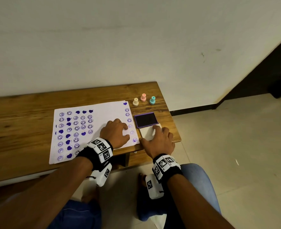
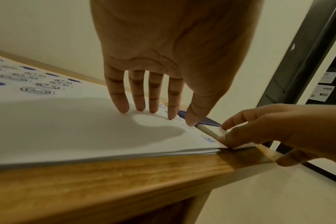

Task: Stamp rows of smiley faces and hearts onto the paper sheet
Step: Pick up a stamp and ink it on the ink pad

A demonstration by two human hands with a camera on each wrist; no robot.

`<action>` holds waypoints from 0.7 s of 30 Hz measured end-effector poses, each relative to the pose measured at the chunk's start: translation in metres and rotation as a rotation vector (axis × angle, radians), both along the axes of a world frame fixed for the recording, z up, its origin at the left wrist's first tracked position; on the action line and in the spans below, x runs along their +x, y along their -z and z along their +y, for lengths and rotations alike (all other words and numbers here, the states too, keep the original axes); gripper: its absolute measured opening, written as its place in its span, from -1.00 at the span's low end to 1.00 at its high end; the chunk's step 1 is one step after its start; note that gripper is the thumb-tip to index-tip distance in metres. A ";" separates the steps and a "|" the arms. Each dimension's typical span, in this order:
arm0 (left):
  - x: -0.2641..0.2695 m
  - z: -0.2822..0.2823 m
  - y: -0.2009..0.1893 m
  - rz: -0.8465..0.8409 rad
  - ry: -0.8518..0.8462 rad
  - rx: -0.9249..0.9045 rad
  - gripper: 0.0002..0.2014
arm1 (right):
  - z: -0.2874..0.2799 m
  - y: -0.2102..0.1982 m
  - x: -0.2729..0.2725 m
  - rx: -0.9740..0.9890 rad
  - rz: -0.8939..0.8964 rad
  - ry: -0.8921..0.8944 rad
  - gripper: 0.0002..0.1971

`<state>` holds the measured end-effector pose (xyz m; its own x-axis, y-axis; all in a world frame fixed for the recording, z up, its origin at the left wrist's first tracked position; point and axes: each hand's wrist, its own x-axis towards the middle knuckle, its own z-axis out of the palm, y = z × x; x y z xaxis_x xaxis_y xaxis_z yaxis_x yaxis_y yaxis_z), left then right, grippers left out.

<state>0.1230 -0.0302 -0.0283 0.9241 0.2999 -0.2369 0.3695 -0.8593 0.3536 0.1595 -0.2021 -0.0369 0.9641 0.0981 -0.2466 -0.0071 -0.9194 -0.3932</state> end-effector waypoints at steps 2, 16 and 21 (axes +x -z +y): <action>0.001 0.001 0.000 -0.001 0.007 0.007 -0.58 | -0.001 0.001 0.001 -0.007 0.005 -0.005 -0.18; 0.035 0.025 -0.012 0.042 0.032 0.083 -0.59 | 0.017 -0.045 0.070 0.130 -0.051 -0.099 -0.61; 0.040 0.035 -0.008 0.097 0.026 0.075 -0.63 | 0.061 -0.064 0.119 0.010 -0.019 -0.280 -0.60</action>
<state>0.1629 0.0048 -0.0198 0.9057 0.2965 -0.3030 0.3761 -0.8917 0.2518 0.2781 -0.1409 0.0267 0.9034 0.3638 -0.2268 0.2543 -0.8807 -0.3996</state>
